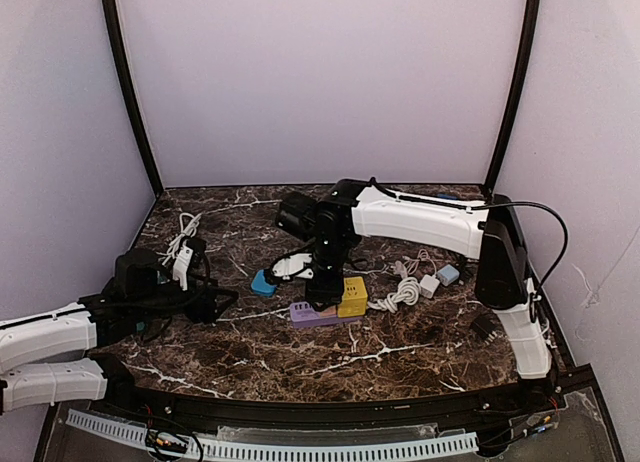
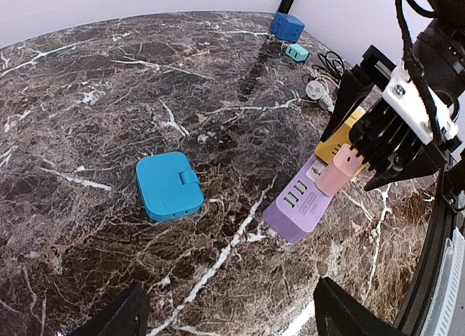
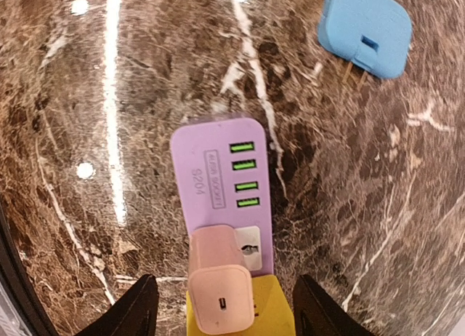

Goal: Insert the plug
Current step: Press the plug into the socket.

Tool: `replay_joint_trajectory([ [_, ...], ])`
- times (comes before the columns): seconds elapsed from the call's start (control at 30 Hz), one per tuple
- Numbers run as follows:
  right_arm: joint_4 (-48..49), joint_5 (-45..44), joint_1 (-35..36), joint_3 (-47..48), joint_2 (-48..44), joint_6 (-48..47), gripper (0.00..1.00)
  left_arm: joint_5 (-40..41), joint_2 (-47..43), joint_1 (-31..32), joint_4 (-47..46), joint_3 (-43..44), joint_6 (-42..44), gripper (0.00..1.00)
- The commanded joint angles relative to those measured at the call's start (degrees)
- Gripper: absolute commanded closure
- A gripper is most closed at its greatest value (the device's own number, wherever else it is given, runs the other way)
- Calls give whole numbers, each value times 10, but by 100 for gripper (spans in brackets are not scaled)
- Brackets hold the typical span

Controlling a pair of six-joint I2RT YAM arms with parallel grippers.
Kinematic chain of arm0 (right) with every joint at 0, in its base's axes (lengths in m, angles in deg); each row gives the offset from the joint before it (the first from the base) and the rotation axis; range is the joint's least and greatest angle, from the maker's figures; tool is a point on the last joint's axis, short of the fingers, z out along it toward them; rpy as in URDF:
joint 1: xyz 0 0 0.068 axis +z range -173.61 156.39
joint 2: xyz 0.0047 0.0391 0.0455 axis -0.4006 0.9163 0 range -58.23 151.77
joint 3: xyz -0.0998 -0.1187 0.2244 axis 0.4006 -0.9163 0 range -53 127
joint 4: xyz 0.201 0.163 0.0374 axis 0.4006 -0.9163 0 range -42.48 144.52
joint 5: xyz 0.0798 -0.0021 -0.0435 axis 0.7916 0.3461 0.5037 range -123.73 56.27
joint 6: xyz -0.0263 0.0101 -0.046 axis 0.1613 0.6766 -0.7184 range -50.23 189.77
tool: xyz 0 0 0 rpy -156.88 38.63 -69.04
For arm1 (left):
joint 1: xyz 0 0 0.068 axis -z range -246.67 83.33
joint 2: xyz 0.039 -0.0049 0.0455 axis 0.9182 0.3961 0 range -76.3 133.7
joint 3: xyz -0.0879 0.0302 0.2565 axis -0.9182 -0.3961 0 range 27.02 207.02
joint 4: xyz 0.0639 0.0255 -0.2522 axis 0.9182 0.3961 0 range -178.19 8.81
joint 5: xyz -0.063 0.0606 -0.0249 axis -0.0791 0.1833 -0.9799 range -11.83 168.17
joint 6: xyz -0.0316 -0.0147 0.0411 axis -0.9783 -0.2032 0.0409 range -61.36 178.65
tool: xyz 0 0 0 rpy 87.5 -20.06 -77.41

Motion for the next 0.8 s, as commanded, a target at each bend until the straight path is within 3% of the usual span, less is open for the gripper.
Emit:
replay_joint_trajectory([
  [0.0,-13,-47,-2,17,17,4,41,-4,-9,-7,-37,-11,-12,22],
  [0.17,-12,-34,-2,-3,15,-6,44,-9,-4,-8,-48,-14,-13,23],
  [0.33,-7,-24,-3,-10,22,-12,70,-8,-2,-8,-50,-15,-13,25],
  [0.47,-3,4,-3,-54,8,-28,72,-10,-3,-9,-50,-15,-11,25],
  [0.57,-3,15,-8,-80,0,-27,81,-10,-3,-10,-52,-16,-10,26],
  [0.77,-8,19,-8,-126,-27,-10,81,-11,-4,-11,-53,-16,-9,26],
])
